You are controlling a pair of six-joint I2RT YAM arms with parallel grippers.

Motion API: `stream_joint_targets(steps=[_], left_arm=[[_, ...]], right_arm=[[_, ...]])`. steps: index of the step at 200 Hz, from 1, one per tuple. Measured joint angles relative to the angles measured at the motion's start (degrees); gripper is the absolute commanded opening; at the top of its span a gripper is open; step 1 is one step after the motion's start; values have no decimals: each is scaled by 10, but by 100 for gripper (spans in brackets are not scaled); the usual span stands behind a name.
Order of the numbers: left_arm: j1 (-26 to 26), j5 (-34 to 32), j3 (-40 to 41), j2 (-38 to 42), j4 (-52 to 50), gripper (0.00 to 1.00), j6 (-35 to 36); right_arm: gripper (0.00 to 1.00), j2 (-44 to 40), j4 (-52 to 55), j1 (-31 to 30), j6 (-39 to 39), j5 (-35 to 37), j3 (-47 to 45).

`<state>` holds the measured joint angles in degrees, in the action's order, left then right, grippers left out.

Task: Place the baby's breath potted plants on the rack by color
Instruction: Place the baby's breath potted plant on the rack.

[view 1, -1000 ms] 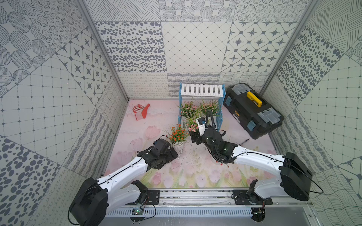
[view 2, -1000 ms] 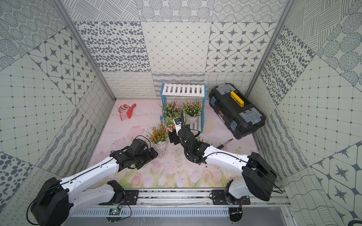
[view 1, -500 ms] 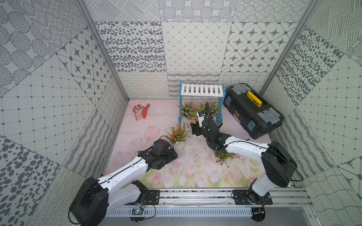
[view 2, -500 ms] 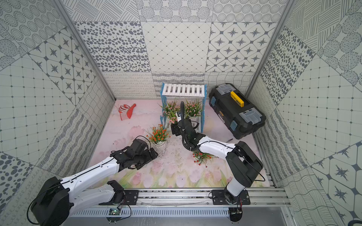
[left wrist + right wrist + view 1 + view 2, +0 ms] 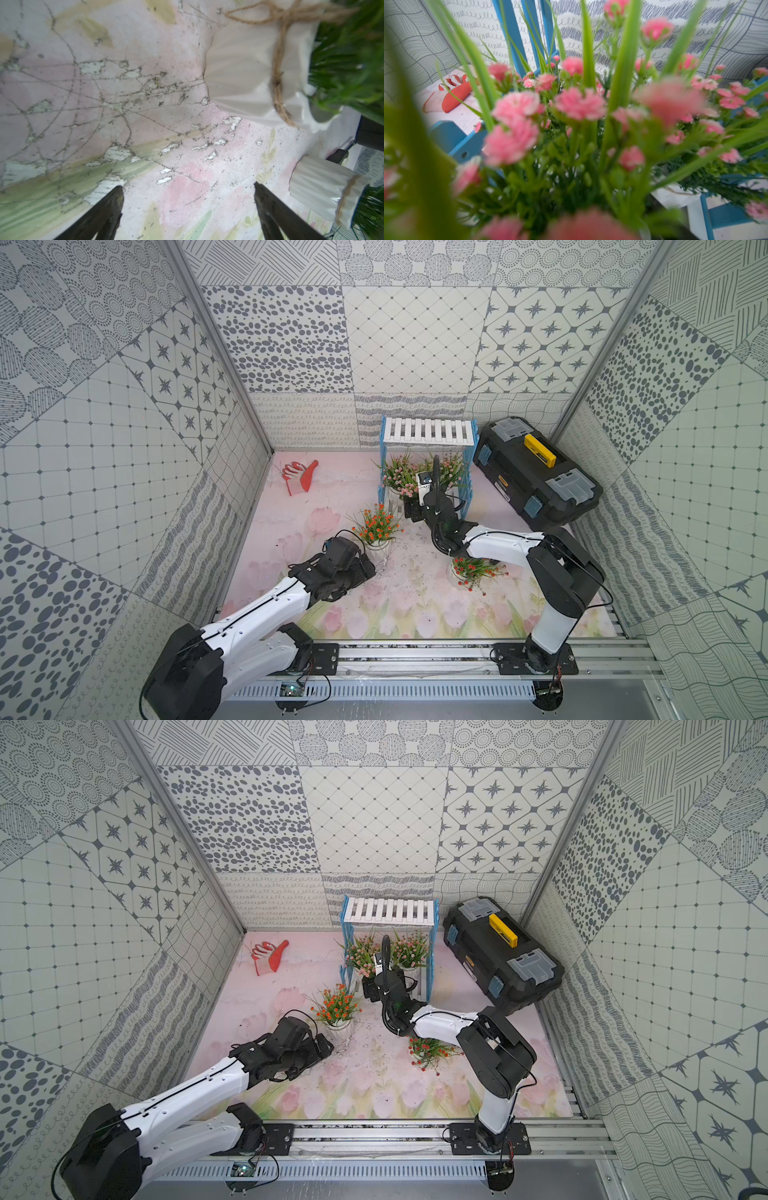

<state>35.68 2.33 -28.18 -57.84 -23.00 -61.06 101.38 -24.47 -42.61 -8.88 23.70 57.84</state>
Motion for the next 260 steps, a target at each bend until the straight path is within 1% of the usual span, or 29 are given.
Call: stream_joint_targets(steps=[35,83,165,260], left_arm=[[0,-4,7,19,2,98,0],[0,-11,13,34,12,98,0],[0,-14,13,33,22,99,0],[0,-16,13,27,25,99,0]], right_arm=[[72,22,-35,8,7,16,0],[72,64,-54,16,13,30,3],[74,99,-78,31,22,45,26],[76,141,-92,49,-2,43,67]])
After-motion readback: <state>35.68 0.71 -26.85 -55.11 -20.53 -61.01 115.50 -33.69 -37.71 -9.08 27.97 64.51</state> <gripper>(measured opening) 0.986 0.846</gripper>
